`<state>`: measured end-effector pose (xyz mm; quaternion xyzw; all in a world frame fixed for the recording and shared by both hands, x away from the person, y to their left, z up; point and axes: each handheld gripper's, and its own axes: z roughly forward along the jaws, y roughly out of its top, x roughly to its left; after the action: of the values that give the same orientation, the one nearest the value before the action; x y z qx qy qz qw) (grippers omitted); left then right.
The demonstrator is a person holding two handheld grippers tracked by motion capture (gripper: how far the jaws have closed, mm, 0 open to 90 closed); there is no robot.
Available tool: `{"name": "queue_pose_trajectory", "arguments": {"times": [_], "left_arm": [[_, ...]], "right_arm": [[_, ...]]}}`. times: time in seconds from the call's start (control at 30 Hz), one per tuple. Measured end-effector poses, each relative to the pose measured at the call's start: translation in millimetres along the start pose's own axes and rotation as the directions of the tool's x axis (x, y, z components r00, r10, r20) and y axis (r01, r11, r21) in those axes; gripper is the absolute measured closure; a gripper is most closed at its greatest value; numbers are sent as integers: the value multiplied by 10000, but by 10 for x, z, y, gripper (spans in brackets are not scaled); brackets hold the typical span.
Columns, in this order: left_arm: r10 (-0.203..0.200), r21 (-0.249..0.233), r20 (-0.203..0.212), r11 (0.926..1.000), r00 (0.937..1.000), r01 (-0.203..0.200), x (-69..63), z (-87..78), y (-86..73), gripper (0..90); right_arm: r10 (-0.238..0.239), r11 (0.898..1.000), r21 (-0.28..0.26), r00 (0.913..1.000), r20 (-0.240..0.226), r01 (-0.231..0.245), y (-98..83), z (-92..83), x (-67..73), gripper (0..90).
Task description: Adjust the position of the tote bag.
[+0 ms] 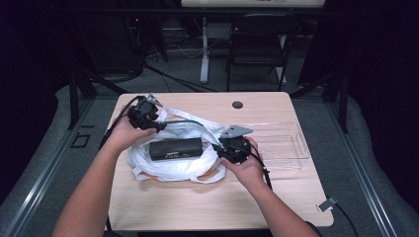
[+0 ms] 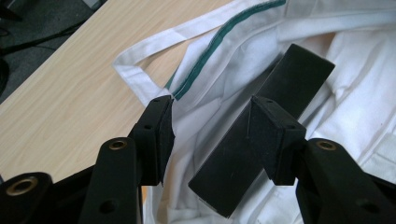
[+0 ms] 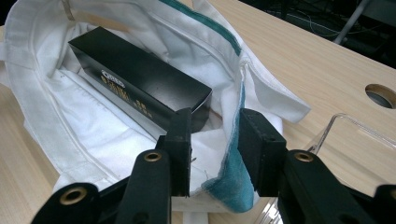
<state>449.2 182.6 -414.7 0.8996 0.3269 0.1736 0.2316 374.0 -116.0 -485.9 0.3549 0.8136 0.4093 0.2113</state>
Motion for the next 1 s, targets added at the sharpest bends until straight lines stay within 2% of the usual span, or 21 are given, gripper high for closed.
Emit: {"name": "queue_pose_trajectory", "arguments": {"times": [0.1, 0.17, 0.27, 0.4, 0.47, 0.53, 0.7, 0.87, 1.0], "left_arm": [[1, -48, 322, 10000, 9995, 1, 17, -14, -10, 530], [171, 26, 386, 9998, 9991, -172, 14, -12, -13, 529], [734, 248, 439, 9969, 9963, -746, 16, -8, -11, 514], [991, 467, 782, 9936, 9920, -1029, 36, 56, -31, 469], [1152, 773, 788, 9896, 9902, -1213, 51, 101, -48, 466], [1449, 923, 858, 9840, 9857, -1527, 64, 155, -67, 460], [1761, 1218, 1090, 9744, 9783, -1890, 66, 235, -91, 444], [2058, 1179, 1295, 9681, 9700, -2212, 49, 285, -101, 426], [2153, 1412, 1255, 9623, 9685, -2323, 12, 347, -103, 392]], "right_arm": [[22, 10000, -93, 10000, 11, -22, 6, -14, -1, 629], [62, 9998, -164, 10000, -75, -64, 9, -19, -13, 617], [193, 9996, -220, 9997, -114, -196, 11, 2, -36, 601], [234, 9997, -103, 9997, -88, -235, 8, 34, -53, 581], [274, 9995, -134, 9996, -117, -275, 13, 46, -50, 569], [238, 9996, -131, 9997, -109, -240, 12, 55, -31, 565], [91, 10000, -17, 9999, -57, -91, 5, 56, 1, 544], [-178, 9998, -103, 9998, 84, 179, 3, 24, 27, 529], [-277, 9994, -201, 9996, 82, 278, 0, -23, 37, 518]]}}
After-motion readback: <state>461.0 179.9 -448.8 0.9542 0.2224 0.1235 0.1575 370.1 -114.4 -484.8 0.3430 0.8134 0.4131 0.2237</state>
